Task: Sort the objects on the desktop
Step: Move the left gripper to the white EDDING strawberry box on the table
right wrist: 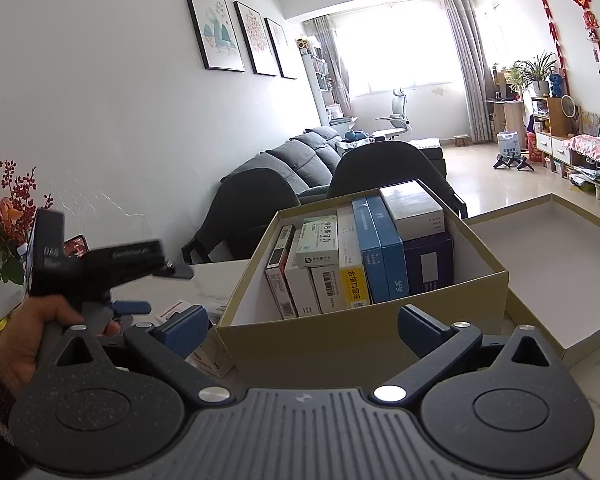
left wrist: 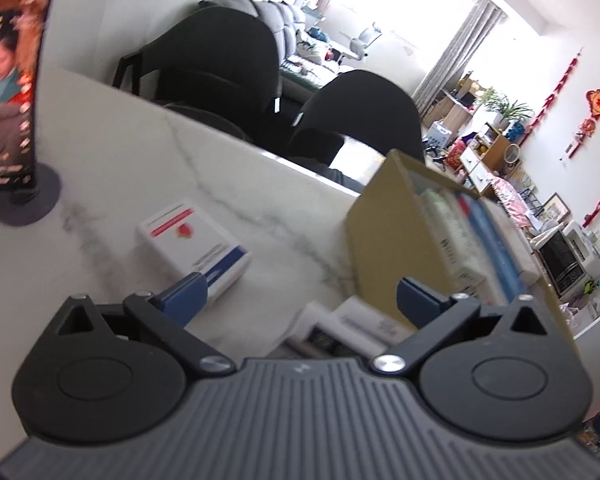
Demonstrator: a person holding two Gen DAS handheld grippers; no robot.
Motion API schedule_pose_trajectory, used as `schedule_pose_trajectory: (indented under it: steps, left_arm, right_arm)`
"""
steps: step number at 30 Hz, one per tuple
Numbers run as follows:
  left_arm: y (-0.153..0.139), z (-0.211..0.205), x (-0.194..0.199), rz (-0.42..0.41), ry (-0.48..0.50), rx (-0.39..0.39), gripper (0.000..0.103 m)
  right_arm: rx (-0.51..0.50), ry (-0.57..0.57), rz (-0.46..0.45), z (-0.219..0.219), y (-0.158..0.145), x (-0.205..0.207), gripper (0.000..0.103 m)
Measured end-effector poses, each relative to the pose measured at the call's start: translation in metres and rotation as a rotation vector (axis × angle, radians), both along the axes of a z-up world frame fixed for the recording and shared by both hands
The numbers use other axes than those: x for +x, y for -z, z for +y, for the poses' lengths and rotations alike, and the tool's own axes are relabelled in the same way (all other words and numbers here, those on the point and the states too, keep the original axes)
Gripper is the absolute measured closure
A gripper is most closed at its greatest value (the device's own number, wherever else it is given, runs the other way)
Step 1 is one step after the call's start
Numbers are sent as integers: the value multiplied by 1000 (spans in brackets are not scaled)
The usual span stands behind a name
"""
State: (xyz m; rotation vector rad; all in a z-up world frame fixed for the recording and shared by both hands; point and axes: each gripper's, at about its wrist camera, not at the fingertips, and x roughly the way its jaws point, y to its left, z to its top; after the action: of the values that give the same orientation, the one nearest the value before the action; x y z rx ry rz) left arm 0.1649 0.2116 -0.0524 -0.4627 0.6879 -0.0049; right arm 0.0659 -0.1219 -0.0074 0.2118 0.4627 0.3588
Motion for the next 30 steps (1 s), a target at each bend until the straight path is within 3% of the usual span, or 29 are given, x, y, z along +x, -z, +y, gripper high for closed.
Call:
schedule_pose_trajectory:
  steps: [6,12,19,30]
  left_arm:
    - [11,8,-16,-5,-13,-16,0]
    - [12,16,-42,-97,8,-23,0]
    - [18,-3,-65,-214,108,103,0]
    - [35,-33,-54,-249,233,229,0]
  right_arm:
    - [-8,-8,11,4,5,0,1]
    - [-4,-3,13,4,6,0,1]
    - [0,-6,26,5,13,1,1]
    - [4,-2,47,3,20,3,1]
